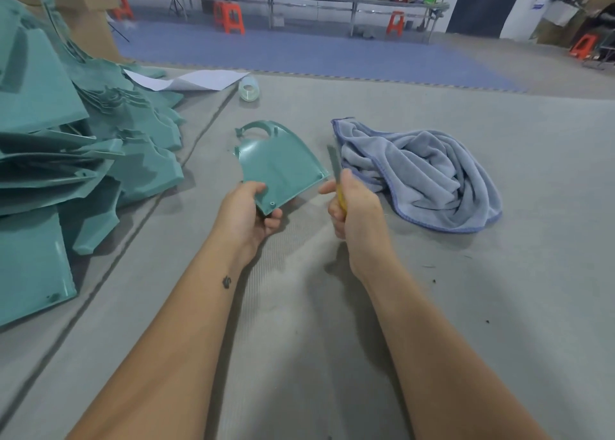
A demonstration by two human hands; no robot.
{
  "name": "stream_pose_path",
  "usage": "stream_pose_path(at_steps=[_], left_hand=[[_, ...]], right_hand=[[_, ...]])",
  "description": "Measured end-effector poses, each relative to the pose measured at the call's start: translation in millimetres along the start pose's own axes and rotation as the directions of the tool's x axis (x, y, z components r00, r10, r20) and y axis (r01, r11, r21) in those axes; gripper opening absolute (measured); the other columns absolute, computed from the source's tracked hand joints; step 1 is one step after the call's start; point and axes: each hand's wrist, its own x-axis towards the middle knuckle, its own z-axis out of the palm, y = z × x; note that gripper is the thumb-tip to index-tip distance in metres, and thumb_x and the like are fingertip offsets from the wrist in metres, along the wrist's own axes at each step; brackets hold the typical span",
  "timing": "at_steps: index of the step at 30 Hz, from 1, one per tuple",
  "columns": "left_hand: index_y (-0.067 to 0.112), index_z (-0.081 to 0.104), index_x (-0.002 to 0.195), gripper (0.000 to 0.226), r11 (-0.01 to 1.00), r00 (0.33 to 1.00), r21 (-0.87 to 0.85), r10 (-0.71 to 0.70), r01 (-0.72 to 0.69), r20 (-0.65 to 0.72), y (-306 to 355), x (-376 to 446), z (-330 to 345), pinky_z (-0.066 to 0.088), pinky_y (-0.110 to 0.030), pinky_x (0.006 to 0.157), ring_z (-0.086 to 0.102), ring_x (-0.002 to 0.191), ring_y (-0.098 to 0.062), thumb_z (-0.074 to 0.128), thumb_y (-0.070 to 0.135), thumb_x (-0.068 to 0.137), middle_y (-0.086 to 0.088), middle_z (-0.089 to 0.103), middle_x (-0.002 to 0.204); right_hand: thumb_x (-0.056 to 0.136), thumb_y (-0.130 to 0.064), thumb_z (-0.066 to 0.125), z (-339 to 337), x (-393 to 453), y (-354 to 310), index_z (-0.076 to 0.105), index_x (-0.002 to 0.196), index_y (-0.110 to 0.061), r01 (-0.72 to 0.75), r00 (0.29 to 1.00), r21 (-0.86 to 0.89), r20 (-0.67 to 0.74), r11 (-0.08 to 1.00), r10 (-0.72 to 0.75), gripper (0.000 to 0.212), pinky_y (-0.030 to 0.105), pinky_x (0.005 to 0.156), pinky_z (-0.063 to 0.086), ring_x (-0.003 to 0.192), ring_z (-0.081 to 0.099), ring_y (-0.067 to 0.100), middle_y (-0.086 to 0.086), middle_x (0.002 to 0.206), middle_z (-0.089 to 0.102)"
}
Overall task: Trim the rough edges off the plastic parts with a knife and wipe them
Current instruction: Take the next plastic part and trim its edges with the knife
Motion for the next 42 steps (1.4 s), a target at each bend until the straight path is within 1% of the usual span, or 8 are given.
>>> stream_pose_path(at_steps=[2,5,11,19,23,33,38,42], left_hand=[[0.008,0.054,0.096,0.013,1.000,1.000,-0.011,0.011,-0.011,0.007,0,-1,0,0.040,-0.017,0.037,0.056,0.044,-0.012,0.041,0.007,0.094,-0.013,0.064,0.075],[0.011,0.061,0.090,0.016,0.997,0.996,-0.009,0.083,-0.083,0.024,1,-3,-2,0.051,-0.019,0.047,0.068,0.057,-0.012,0.049,0.004,0.095,-0.003,0.072,0.068],[0.005,0.064,0.089,0.019,0.990,0.994,-0.110,0.097,-0.090,0.053,2,-4,-2,0.056,-0.024,0.054,0.072,0.066,-0.015,0.049,0.011,0.099,-0.006,0.074,0.074],[0.001,0.061,0.091,0.019,0.990,0.999,-0.138,0.025,-0.019,0.046,6,-6,0,0.059,-0.028,0.057,0.072,0.065,-0.021,0.043,0.003,0.096,-0.012,0.073,0.072],[0.002,0.061,0.093,0.019,0.976,0.998,-0.216,0.010,0.003,0.059,8,-9,0,0.059,-0.028,0.056,0.072,0.063,-0.021,0.044,0.009,0.098,-0.010,0.073,0.073],[0.001,0.061,0.094,0.023,0.985,0.998,-0.172,0.013,-0.002,0.062,8,-9,-2,0.056,-0.024,0.052,0.072,0.062,-0.019,0.043,0.012,0.101,-0.010,0.073,0.071],[0.005,0.060,0.091,0.023,0.994,0.998,-0.107,0.009,-0.003,0.058,6,-5,-4,0.055,-0.022,0.050,0.071,0.058,-0.014,0.042,0.012,0.101,-0.007,0.072,0.066],[0.005,0.061,0.095,0.021,0.997,0.998,-0.078,0.004,0.001,0.061,5,-5,-5,0.055,-0.023,0.050,0.072,0.062,-0.017,0.042,0.013,0.101,-0.008,0.073,0.070]], right_hand=[[0.101,-0.040,0.036,4,-2,-1,0.064,0.071,-0.018,-0.048,0.998,-0.044,0.030,0.998,0.049,0.047,0.020,0.047,0.024,0.044,0.028,0.005,-0.009,0.051,0.037],[0.097,-0.031,0.046,10,-6,1,0.056,0.067,-0.020,-0.012,0.999,-0.157,0.042,0.988,0.019,0.033,0.025,0.055,0.026,0.052,0.034,0.007,-0.008,0.057,0.041],[0.098,-0.019,0.052,17,-13,7,0.050,0.069,-0.016,0.034,0.983,-0.195,0.183,0.980,0.002,0.029,0.020,0.047,0.030,0.045,0.035,0.009,-0.007,0.045,0.043],[0.096,-0.012,0.054,17,-16,7,0.053,0.069,-0.003,0.097,0.969,-0.202,0.242,0.975,-0.046,0.028,0.028,0.050,0.027,0.049,0.032,0.015,-0.005,0.047,0.038],[0.096,-0.016,0.055,17,-16,8,0.055,0.065,-0.018,0.125,0.967,-0.275,0.247,0.953,-0.056,0.031,0.032,0.055,0.029,0.049,0.034,0.012,-0.009,0.045,0.041],[0.096,-0.016,0.057,18,-15,8,0.050,0.063,-0.024,0.216,0.954,-0.343,0.272,0.914,-0.124,0.035,0.031,0.060,0.030,0.055,0.035,0.012,-0.009,0.054,0.041],[0.097,-0.014,0.054,14,-11,7,0.047,0.062,-0.021,0.155,0.978,-0.230,0.171,0.961,-0.117,0.036,0.031,0.056,0.027,0.054,0.032,0.012,-0.008,0.051,0.036],[0.098,-0.013,0.053,11,-10,4,0.048,0.068,-0.015,0.108,0.991,-0.116,0.089,0.987,-0.098,0.031,0.021,0.048,0.027,0.049,0.030,0.007,-0.008,0.050,0.037]])
